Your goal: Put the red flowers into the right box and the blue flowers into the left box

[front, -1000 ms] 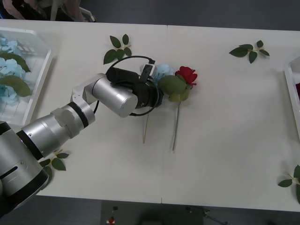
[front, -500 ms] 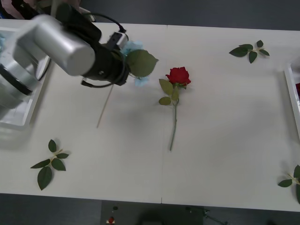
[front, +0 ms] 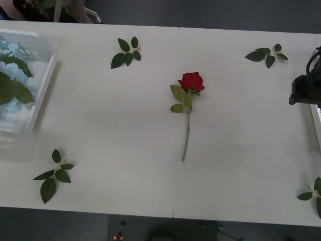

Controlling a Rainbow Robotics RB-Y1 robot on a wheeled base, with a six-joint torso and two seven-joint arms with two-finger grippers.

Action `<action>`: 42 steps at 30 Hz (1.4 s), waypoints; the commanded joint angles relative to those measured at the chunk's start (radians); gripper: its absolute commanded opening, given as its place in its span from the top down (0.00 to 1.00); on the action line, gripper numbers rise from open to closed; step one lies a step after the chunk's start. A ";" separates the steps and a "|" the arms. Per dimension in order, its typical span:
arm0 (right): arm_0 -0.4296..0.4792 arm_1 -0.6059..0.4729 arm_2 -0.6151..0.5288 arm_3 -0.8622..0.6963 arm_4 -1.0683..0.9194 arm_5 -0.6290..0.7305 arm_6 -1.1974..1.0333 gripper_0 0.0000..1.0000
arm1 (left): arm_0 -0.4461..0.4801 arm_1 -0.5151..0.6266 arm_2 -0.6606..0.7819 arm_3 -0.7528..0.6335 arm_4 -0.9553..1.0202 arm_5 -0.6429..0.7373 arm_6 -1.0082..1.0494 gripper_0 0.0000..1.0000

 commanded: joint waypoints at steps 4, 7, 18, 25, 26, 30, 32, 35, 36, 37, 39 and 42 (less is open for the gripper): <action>-0.109 0.165 0.165 -0.066 0.097 0.071 -0.243 0.33 | 0.077 -0.032 0.008 0.134 -0.119 -0.148 -0.061 1.00; -0.149 0.281 0.237 -0.006 0.192 0.086 -0.293 0.33 | 0.077 -0.051 0.007 0.199 -0.140 -0.205 -0.069 1.00; -0.223 0.617 0.229 0.334 0.433 0.005 -0.218 0.32 | 0.073 -0.067 0.008 0.282 -0.159 -0.332 -0.138 0.10; -0.252 0.731 0.162 0.494 0.484 -0.151 -0.117 0.31 | 0.036 -0.019 0.022 0.272 0.091 -0.367 -0.210 0.00; -0.257 0.743 0.159 0.507 0.490 -0.173 -0.105 0.32 | 0.034 0.002 0.050 0.267 0.205 -0.367 -0.238 0.00; -0.258 0.774 0.145 0.540 0.491 -0.237 -0.099 0.32 | 0.036 0.050 0.166 0.272 0.591 -0.327 -0.362 0.00; -0.258 0.780 0.145 0.544 0.488 -0.251 -0.092 0.32 | 0.036 0.050 0.222 0.275 0.742 -0.288 -0.416 0.01; -0.258 0.792 0.146 0.544 0.484 -0.256 -0.077 0.31 | 0.040 -0.002 0.285 0.279 0.989 -0.229 -0.443 0.01; -0.257 0.797 0.145 0.544 0.482 -0.262 -0.074 0.32 | 0.040 -0.036 0.292 0.275 1.041 -0.229 -0.443 0.00; -0.257 0.797 0.145 0.544 0.482 -0.262 -0.074 0.32 | 0.040 -0.036 0.292 0.275 1.041 -0.229 -0.443 0.00; -0.257 0.809 0.145 0.550 0.485 -0.292 -0.063 0.31 | 0.040 -0.202 0.295 0.232 1.078 -0.260 -0.445 0.01; -0.257 0.829 0.146 0.578 0.496 -0.335 -0.057 0.30 | 0.040 -0.341 0.294 0.186 0.938 -0.289 -0.465 0.00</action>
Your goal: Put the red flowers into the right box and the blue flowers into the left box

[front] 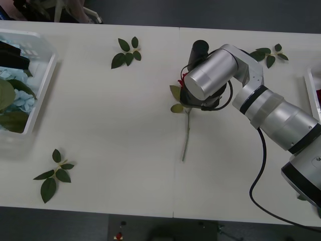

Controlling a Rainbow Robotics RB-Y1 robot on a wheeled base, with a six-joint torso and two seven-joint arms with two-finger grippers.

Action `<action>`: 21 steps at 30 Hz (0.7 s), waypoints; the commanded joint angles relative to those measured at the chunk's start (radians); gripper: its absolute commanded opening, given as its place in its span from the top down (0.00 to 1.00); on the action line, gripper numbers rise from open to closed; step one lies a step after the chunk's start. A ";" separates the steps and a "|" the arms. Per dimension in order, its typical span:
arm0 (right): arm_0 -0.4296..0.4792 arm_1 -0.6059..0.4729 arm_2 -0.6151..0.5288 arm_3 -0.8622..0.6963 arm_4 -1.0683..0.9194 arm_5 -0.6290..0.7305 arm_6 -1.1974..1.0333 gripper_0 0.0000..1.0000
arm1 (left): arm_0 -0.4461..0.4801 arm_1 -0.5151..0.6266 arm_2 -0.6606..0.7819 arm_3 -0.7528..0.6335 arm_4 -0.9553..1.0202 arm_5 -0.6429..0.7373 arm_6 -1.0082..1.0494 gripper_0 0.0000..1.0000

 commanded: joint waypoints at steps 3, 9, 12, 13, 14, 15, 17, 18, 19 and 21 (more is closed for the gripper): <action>-0.035 0.070 -0.009 0.084 0.029 -0.106 0.060 0.30 | 0.004 -0.306 -0.033 -0.143 -0.342 -0.088 -0.106 0.00; -0.037 0.104 -0.009 0.169 0.051 -0.207 0.070 0.30 | 0.097 -0.337 -0.159 -0.318 -0.438 -0.336 -0.105 0.00; -0.035 0.105 -0.009 0.173 0.049 -0.216 0.073 0.30 | 0.127 -0.289 -0.245 -0.419 -0.435 -0.467 -0.100 0.00; -0.035 0.107 -0.009 0.174 0.051 -0.216 0.075 0.30 | 0.127 -0.272 -0.261 -0.434 -0.434 -0.482 -0.100 0.00; -0.035 0.107 -0.009 0.176 0.049 -0.216 0.077 0.30 | 0.123 -0.235 -0.287 -0.462 -0.418 -0.514 -0.097 0.00; -0.035 0.108 -0.009 0.177 0.049 -0.216 0.077 0.30 | 0.117 -0.203 -0.310 -0.482 -0.397 -0.545 -0.096 0.00; -0.035 0.111 -0.009 0.186 0.049 -0.219 0.077 0.44 | 0.079 -0.114 -0.384 -0.528 -0.322 -0.611 -0.094 0.00; -0.035 0.113 -0.009 0.192 0.052 -0.224 0.078 0.53 | 0.059 -0.080 -0.410 -0.540 -0.289 -0.628 -0.096 0.00; -0.035 0.114 -0.009 0.196 0.051 -0.227 0.080 0.59 | 0.044 -0.057 -0.429 -0.546 -0.263 -0.643 -0.096 0.00; -0.037 0.119 -0.009 0.214 0.054 -0.244 0.081 0.76 | -0.008 -0.002 -0.475 -0.557 -0.190 -0.652 -0.096 0.00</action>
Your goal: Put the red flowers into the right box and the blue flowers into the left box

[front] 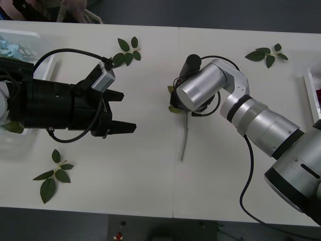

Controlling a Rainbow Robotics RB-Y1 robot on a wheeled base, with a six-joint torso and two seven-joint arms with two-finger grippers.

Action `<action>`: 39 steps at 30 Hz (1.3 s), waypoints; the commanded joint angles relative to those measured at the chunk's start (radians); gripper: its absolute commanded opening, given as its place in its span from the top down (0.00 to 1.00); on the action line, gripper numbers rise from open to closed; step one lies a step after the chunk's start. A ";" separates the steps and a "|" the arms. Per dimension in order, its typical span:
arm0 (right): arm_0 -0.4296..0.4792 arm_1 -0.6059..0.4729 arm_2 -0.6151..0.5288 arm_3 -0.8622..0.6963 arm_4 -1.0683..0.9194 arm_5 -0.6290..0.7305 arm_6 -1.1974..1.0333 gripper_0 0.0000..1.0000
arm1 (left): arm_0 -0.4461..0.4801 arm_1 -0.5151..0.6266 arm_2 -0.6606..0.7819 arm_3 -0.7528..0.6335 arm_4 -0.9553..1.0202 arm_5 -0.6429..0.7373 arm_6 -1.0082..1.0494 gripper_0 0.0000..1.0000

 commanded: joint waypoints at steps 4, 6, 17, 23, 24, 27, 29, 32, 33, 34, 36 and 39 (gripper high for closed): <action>-0.033 0.026 -0.009 0.051 0.009 -0.056 0.032 0.92 | -0.146 0.128 -0.065 -0.041 0.120 -0.020 -0.011 0.00; -0.033 0.026 -0.009 0.059 0.011 -0.061 0.036 0.99 | -0.151 0.110 -0.065 -0.041 0.113 -0.022 -0.014 0.00; -0.044 -0.160 -0.009 -0.030 -0.049 -0.039 0.067 1.00 | -0.149 0.081 -0.065 -0.050 0.107 -0.072 -0.031 0.00; -0.047 -0.513 -0.010 -0.222 -0.282 0.019 0.257 1.00 | -0.149 0.081 -0.065 -0.050 0.107 -0.072 -0.031 0.00; -0.047 -0.586 -0.012 -0.242 -0.330 0.023 0.297 1.00 | -0.149 0.081 -0.065 -0.050 0.107 -0.072 -0.031 0.00; -0.047 -0.737 -0.019 -0.254 -0.417 0.030 0.417 1.00 | -0.149 0.081 -0.065 -0.050 0.107 -0.072 -0.031 0.00; -0.047 -0.798 -0.022 -0.236 -0.448 0.031 0.473 1.00 | -0.149 0.081 -0.065 -0.050 0.107 -0.072 -0.031 0.00; -0.047 -0.866 -0.036 -0.164 -0.432 0.030 0.587 1.00 | -0.149 0.081 -0.065 -0.050 0.107 -0.072 -0.031 0.00; -0.048 -0.875 -0.044 -0.125 -0.411 0.020 0.628 1.00 | -0.149 0.081 -0.065 -0.050 0.107 -0.072 -0.031 0.00; -0.048 -0.881 -0.056 -0.099 -0.403 0.013 0.656 1.00 | -0.149 0.081 -0.065 -0.050 0.107 -0.072 -0.031 0.00; -0.048 -0.882 -0.064 -0.035 -0.368 -0.009 0.705 1.00 | -0.149 0.081 -0.065 -0.050 0.107 -0.072 -0.031 0.00; -0.048 -0.878 -0.068 0.067 -0.322 -0.066 0.763 1.00 | -0.149 0.081 -0.065 -0.050 0.107 -0.072 -0.031 0.00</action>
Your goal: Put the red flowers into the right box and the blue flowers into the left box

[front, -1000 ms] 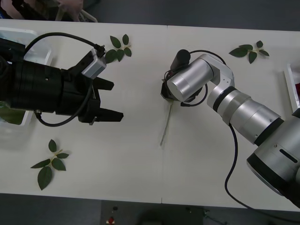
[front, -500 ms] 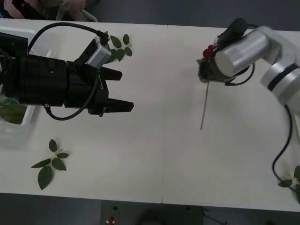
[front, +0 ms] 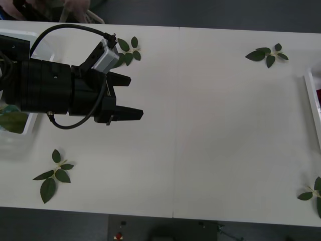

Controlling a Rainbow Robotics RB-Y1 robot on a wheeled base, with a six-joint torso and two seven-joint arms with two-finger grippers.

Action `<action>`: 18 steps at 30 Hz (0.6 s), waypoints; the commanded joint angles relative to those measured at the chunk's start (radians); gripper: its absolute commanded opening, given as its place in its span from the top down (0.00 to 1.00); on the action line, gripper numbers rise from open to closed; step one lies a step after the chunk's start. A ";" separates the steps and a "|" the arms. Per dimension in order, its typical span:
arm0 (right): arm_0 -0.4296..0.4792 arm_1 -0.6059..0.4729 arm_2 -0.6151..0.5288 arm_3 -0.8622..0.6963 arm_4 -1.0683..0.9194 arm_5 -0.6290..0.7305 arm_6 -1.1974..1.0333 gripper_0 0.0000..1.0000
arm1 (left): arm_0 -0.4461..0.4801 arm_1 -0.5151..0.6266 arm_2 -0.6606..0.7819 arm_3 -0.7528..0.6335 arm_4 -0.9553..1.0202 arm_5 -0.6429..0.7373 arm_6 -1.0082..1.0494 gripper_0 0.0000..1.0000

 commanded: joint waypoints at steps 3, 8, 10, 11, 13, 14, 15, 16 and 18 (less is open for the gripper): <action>-0.026 0.028 -0.003 0.170 0.079 -0.123 0.107 1.00 | -0.003 0.017 0.006 -0.025 -0.004 -0.008 -0.031 0.00; -0.026 0.062 0.030 0.354 0.102 -0.274 0.176 1.00 | -0.003 0.017 0.006 -0.025 -0.004 -0.008 -0.031 0.00; -0.024 0.077 0.088 0.414 0.101 -0.350 0.182 1.00 | -0.003 0.017 0.006 -0.025 -0.004 -0.008 -0.031 0.00; -0.024 0.082 0.112 0.427 0.098 -0.375 0.177 1.00 | -0.003 0.017 0.006 -0.025 -0.004 -0.008 -0.031 0.00; -0.024 0.088 0.160 0.444 0.093 -0.407 0.173 1.00 | -0.003 0.017 0.006 -0.025 -0.004 -0.008 -0.031 0.00; -0.026 0.091 0.189 0.447 0.085 -0.422 0.170 1.00 | -0.003 0.017 0.006 -0.025 -0.004 -0.008 -0.031 0.00; -0.026 0.091 0.204 0.447 0.076 -0.430 0.167 0.88 | -0.003 0.017 0.006 -0.025 -0.004 -0.008 -0.031 0.00; -0.026 0.091 0.215 0.449 0.072 -0.436 0.165 0.70 | -0.003 0.017 0.006 -0.025 -0.004 -0.008 -0.031 0.00; -0.024 0.091 0.229 0.449 0.067 -0.450 0.164 0.44 | -0.003 0.017 0.006 -0.025 -0.004 -0.008 -0.031 0.00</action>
